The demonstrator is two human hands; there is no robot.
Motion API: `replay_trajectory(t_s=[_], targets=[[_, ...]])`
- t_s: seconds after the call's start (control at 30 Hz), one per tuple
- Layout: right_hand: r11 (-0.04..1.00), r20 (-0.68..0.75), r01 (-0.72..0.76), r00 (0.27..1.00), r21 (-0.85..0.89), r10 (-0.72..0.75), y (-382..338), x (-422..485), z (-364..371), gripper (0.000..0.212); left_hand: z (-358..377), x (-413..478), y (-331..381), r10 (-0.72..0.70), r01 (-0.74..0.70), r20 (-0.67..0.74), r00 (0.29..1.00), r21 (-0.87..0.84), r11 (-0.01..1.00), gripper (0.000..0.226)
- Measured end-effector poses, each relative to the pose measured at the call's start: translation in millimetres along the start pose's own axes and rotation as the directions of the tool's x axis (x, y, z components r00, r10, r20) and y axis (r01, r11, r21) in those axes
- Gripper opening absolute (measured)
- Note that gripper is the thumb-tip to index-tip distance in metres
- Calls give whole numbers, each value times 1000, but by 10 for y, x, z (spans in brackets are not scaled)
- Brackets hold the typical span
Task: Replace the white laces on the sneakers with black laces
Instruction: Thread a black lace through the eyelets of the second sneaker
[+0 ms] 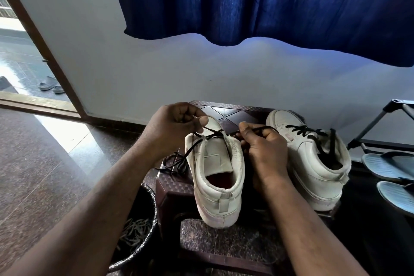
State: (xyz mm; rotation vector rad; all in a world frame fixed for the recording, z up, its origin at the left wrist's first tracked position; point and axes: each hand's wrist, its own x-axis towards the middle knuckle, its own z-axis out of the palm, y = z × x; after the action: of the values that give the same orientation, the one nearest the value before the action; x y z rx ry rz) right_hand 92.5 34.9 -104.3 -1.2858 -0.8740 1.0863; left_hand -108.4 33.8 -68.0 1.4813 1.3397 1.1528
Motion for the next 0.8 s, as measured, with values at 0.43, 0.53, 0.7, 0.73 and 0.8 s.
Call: replay_trajectory(t_s=[0.43, 0.53, 0.7, 0.73, 0.8], targets=[[994, -134, -34, 990, 101, 47, 4, 62, -22, 11, -71, -13, -35, -75, 77, 91, 993, -16, 997, 18], [994, -58, -58, 996, 92, 64, -14, 3, -1, 17, -27, -8, 20, -90, 103, 101, 991, -131, 986, 16], [999, 136, 4, 991, -39, 1, -46, -126, 23, 6, 12, 8, 6, -74, 88, 102, 992, -142, 986, 15], [998, 114, 24, 993, -53, -18, -38, -112, 16, 3, 9, 9, -6, -74, 88, 100, 992, -139, 986, 15], [998, 13, 43, 999, -46, -43, -18, -40, -7, 11, 3, 3, -29, -73, 85, 99, 992, -127, 988, 17]])
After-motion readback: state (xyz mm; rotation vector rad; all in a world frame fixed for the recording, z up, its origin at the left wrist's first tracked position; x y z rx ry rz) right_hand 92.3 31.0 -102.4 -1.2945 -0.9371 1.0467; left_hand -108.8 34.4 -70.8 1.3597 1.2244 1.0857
